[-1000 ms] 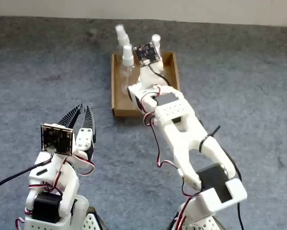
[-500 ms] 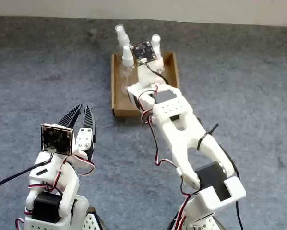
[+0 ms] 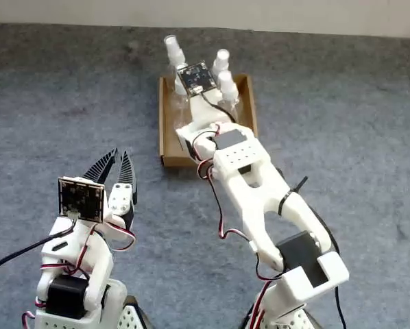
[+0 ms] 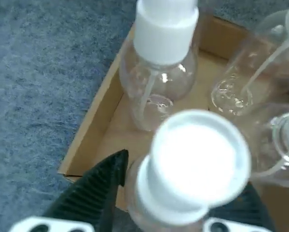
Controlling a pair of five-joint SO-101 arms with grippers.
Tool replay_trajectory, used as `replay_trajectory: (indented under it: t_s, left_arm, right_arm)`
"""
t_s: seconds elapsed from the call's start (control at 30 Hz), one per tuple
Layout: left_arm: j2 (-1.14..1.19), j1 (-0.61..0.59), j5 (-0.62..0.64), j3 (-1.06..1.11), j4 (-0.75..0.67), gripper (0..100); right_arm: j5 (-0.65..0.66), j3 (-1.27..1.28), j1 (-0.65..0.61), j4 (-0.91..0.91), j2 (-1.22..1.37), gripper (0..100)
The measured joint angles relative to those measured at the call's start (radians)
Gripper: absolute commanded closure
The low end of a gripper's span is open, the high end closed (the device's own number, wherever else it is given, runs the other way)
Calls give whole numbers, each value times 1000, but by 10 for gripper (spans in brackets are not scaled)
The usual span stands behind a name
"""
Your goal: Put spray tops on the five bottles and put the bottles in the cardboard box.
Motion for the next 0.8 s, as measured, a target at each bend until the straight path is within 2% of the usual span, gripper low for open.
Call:
replay_trajectory:
  t_s: [0.5,0.67,0.8]
  left_arm:
    - [0,0,0,0,0,995]
    - [0,0,0,0,0,995]
    - [0,0,0,0,0,995]
  right_arm:
    - [0,-106,-5,100,0,772]
    - [-15,-106,-5,100,0,683]
    - [-28,-106,-5,100,0,670]
